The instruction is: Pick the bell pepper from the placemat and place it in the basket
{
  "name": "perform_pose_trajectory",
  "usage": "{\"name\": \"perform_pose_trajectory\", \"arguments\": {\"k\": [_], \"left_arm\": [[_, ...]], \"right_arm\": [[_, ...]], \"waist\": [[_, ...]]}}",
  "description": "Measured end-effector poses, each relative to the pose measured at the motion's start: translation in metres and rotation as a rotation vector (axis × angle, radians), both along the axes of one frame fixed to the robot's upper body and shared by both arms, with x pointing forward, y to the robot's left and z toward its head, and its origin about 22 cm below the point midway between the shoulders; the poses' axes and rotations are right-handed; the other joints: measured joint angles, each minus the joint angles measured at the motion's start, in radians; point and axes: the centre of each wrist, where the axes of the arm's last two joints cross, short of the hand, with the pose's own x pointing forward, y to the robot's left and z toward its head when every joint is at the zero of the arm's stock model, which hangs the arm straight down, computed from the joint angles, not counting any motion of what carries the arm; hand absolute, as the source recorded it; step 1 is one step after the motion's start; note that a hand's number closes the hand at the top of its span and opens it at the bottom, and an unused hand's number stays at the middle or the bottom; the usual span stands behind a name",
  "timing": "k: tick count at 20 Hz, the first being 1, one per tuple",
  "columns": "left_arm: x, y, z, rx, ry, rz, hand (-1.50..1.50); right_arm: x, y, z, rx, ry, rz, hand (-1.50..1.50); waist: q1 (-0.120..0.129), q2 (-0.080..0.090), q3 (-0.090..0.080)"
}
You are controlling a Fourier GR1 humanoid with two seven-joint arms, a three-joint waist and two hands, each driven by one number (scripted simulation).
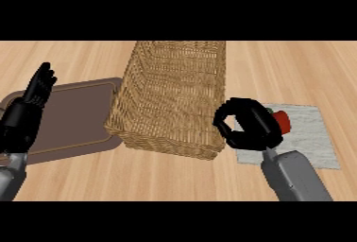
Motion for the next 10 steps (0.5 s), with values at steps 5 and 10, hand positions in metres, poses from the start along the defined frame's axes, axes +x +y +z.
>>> {"name": "perform_pose_trajectory", "arguments": {"k": [5,10], "left_arm": [[0.003,-0.009,-0.001,0.034,0.023,-0.063,0.0],[0.0,-0.009,-0.005,0.047,0.036,-0.075,0.0]], "right_arm": [[-0.014,0.044,0.02,-0.111,-0.073,-0.058,-1.5],[0.002,0.023,0.069,-0.441,-0.246,-0.218,-1.5]], "waist": [[0.001,-0.003,-0.001],[-0.003,-0.012,-0.005]]}}
